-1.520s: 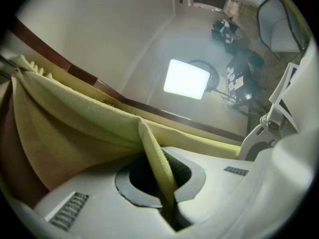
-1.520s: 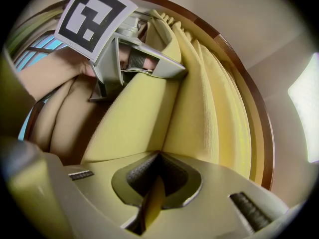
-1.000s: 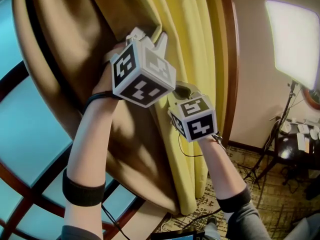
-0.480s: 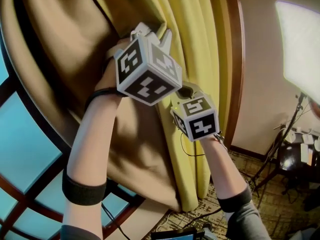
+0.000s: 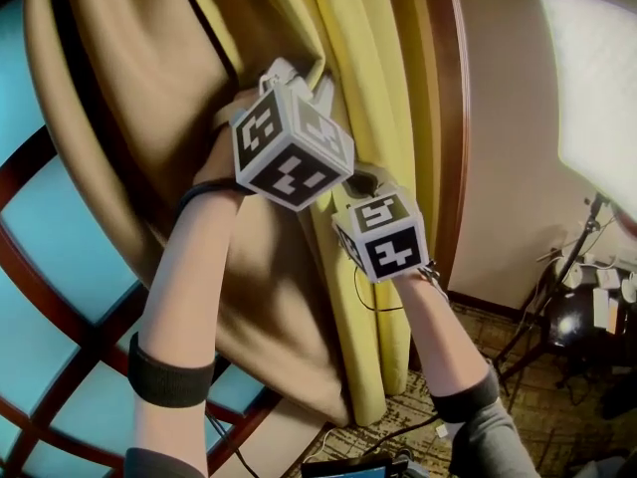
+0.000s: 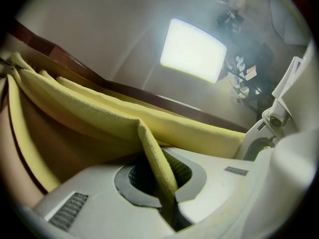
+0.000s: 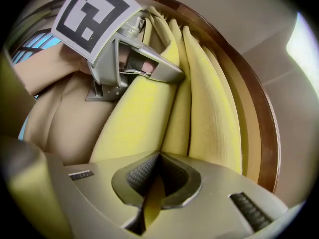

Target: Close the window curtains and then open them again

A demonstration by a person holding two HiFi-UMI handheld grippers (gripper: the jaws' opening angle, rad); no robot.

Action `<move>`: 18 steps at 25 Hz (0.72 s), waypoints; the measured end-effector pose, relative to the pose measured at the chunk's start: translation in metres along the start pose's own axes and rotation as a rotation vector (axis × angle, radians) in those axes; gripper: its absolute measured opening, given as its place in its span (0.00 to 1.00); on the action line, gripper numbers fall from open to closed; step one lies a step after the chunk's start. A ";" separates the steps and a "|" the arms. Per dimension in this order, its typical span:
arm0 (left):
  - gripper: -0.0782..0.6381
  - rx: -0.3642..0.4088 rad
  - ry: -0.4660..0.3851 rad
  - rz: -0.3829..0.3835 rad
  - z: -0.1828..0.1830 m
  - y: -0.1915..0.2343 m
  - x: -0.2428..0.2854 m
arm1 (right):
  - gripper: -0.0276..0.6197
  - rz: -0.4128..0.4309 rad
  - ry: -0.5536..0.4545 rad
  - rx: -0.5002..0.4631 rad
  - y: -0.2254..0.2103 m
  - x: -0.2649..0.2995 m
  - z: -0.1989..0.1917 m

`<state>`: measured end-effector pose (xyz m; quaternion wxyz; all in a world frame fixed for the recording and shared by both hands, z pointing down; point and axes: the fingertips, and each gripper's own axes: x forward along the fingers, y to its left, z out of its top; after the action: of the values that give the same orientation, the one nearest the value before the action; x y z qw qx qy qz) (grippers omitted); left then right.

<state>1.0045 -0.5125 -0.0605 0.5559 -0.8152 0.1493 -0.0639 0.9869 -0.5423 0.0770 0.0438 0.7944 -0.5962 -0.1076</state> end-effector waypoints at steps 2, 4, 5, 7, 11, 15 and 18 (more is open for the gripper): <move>0.11 -0.001 0.003 0.009 -0.003 0.000 0.010 | 0.06 0.011 -0.003 -0.009 -0.008 0.008 -0.002; 0.11 -0.009 0.006 0.013 -0.005 0.000 0.020 | 0.06 0.026 -0.008 -0.020 -0.015 0.016 -0.004; 0.11 -0.013 0.007 0.013 -0.006 0.000 0.024 | 0.06 0.034 -0.008 -0.026 -0.017 0.020 -0.005; 0.11 -0.018 0.015 0.015 -0.011 0.002 0.029 | 0.06 0.050 -0.008 -0.039 -0.017 0.028 -0.007; 0.11 -0.046 0.017 0.042 -0.017 0.014 0.025 | 0.06 0.081 -0.012 -0.066 -0.011 0.038 -0.007; 0.11 -0.063 0.001 0.019 -0.019 0.010 0.032 | 0.06 0.079 -0.009 -0.068 -0.014 0.047 -0.015; 0.11 -0.053 -0.001 0.023 -0.022 0.017 0.033 | 0.06 0.072 -0.017 -0.075 -0.013 0.055 -0.011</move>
<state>1.0267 -0.5483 -0.0697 0.5348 -0.8280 0.1601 -0.0530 1.0160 -0.5922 0.0781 0.0721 0.7693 -0.6203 -0.1350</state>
